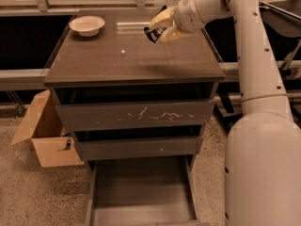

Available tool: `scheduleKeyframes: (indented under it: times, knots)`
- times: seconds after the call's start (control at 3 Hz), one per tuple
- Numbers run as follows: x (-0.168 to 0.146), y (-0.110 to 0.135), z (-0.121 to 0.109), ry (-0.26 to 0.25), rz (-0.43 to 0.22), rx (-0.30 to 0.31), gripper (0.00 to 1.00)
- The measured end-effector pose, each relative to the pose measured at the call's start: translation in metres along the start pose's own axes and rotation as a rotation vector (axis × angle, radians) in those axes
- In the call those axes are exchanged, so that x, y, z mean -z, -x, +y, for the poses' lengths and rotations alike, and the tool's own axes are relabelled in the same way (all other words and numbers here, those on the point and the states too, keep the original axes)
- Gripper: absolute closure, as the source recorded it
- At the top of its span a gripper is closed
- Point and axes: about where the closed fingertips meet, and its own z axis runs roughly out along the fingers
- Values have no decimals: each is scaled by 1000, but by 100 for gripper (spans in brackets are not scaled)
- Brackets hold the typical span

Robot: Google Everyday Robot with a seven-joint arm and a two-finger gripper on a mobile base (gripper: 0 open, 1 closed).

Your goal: Pick rxbar chocolate from bottom drawer and place on counter

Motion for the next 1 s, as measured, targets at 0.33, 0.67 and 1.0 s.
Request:
scheduleKeyframes:
  times: [0.33, 0.67, 1.0]
  knots:
    - [-4, -6, 2, -3, -4, -10, 13]
    - [4, -15, 3, -20, 20, -24, 0]
    - [37, -30, 6, -50, 103, -41, 0]
